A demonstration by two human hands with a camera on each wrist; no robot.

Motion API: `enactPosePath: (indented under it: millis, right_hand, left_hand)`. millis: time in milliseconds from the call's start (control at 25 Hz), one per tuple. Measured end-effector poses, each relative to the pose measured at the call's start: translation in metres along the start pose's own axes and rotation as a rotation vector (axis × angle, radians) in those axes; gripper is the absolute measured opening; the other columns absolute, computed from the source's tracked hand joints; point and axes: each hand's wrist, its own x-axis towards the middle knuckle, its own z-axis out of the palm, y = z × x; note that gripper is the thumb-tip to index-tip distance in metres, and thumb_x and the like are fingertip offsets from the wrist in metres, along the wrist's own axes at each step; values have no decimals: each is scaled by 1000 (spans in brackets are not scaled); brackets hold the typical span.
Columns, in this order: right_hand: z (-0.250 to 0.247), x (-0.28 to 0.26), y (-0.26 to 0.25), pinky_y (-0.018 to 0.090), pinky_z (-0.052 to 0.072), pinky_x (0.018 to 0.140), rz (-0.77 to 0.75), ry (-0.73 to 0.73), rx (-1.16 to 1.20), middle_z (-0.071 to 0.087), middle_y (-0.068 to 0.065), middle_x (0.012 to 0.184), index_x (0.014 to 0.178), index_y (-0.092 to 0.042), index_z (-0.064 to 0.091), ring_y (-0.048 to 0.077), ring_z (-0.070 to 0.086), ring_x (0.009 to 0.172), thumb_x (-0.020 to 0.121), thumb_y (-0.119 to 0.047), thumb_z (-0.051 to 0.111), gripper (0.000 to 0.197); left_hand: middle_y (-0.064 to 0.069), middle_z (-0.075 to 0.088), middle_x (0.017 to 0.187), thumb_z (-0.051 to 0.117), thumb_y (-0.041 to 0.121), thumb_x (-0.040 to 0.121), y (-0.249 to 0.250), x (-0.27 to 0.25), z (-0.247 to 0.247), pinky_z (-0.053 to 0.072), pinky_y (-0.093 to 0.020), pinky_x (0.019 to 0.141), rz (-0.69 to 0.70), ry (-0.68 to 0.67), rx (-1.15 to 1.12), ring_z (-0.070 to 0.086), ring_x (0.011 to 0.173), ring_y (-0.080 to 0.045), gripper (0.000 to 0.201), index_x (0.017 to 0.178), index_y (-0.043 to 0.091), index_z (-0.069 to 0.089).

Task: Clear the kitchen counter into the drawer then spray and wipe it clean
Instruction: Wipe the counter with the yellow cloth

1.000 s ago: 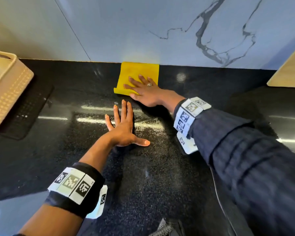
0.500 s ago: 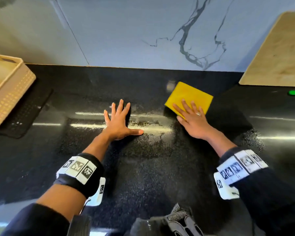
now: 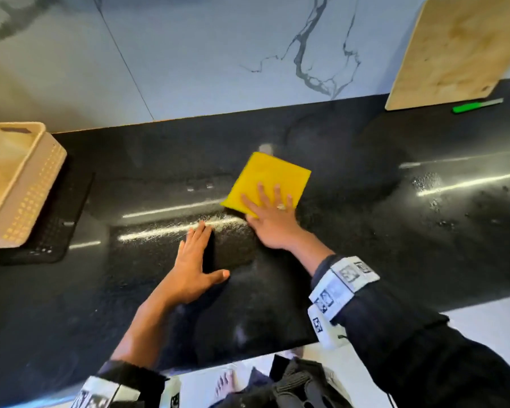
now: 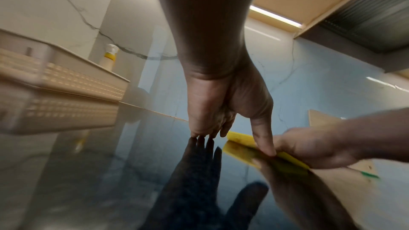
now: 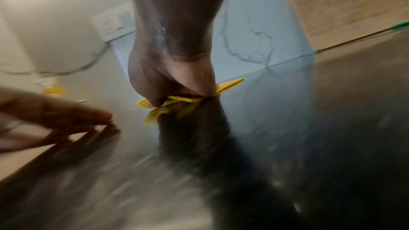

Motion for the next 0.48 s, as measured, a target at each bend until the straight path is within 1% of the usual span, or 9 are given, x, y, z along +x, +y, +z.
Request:
enactPosePath:
  millis: [40,80,120,200,240,320,400,440,480]
  right_hand:
    - [11,-13,-24,57,-14,115,-97,-15,-25,-21,0,162,154,-44,2,38,-24,147,106,-44,25,54]
    - [25,-32,-45,55,-17,115,-201,-37,-33,-21,-1,162,154,-44,3,36,-25,146,105,-44,25,54]
    - [41,-57,-60,53,-20,114,-291,-58,-27,-21,-2,162,153,-45,2,33,-27,145,105,-44,25,54]
    - [62,-104,-62,46,-23,113,-405,-36,-83,-17,-5,163,153,-44,5,30,-27,145,103,-46,22,54]
    - [68,-123,-47,44,-21,113,-403,-6,-69,-12,-6,163,153,-43,9,28,-23,146,102,-48,20,53]
    - [66,-143,7,47,-12,119,-164,101,13,-3,-6,163,152,-38,12,29,-12,149,97,-60,13,59]
    - [60,-153,56,56,1,120,214,266,97,3,-1,164,152,-33,11,35,-3,151,93,-64,10,66]
    - [59,-155,66,57,4,119,402,326,153,3,0,165,153,-33,13,36,-1,151,94,-62,12,66]
    - [62,-153,58,58,5,119,522,361,179,5,2,165,154,-34,16,38,2,151,94,-59,12,66]
  left_hand:
    - [16,8,156,74,29,84,-7,-13,-3,5,-21,116,-20,37,-111,2,145,-4,96,155,23,10]
    - [19,18,151,72,31,85,-12,-25,-8,13,-17,112,-33,81,-223,14,140,1,90,155,24,15]
    - [19,24,149,70,40,84,-18,-37,-13,18,-17,109,-55,108,-300,23,137,2,88,154,26,18]
    - [12,25,156,60,62,80,-30,-47,-15,20,-25,115,-102,130,-350,25,142,-4,91,154,29,20]
    - [8,20,160,57,64,80,-34,-55,-14,15,-27,117,-137,87,-311,18,146,-7,90,155,30,18]
    - [10,7,162,52,60,84,-35,-66,-11,3,-28,119,-121,-26,-189,-1,148,-8,85,155,33,13]
    - [14,-2,162,46,63,84,-31,-73,-13,-7,-30,118,-46,-112,-112,-14,146,-4,88,156,32,8]
    - [14,-5,162,41,67,84,-35,-77,-12,-10,-30,118,-6,-137,-72,-16,145,-3,89,156,30,5]
    - [13,-8,161,36,72,85,-39,-81,-10,-12,-30,118,28,-153,-22,-17,145,-4,90,156,29,3]
